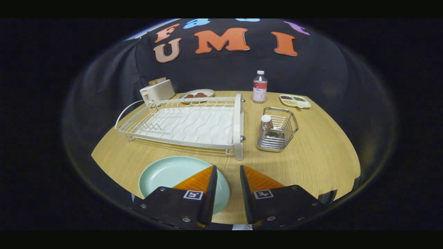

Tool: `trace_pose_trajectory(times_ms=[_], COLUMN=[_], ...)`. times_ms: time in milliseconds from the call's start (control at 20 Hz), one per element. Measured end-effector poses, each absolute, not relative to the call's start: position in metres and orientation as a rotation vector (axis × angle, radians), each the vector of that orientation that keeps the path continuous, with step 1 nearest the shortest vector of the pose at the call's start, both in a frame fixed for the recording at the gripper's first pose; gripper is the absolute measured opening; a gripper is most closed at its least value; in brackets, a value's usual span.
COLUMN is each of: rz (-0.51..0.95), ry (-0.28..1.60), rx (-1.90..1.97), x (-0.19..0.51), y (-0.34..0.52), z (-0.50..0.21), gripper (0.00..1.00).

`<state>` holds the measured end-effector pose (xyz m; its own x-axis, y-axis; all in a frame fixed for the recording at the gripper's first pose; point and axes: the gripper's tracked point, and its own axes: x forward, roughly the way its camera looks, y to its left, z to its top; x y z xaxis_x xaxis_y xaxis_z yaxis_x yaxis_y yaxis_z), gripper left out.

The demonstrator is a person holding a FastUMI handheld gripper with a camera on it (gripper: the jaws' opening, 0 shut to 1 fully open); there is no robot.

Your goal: Take the plate from the dish rack, then take the spoon from the basket and place it into the plate.

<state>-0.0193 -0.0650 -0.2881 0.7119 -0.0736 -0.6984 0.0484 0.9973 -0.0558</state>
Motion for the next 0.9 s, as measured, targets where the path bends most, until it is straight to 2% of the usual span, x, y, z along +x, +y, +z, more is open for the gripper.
trace_pose_trajectory(times_ms=[300,600,750,900], rz=[-0.135,-0.188,-0.235,-0.284], ry=[0.478,0.398,0.389,0.373], rx=[-0.131,-0.296,-0.284,-0.219], x=[0.016,0.040,0.054,0.063], y=[-0.090,-0.103,-0.115,-0.125], z=[-0.236,-0.244,-0.252,-0.257], gripper=[0.54,0.56,0.54,0.42])
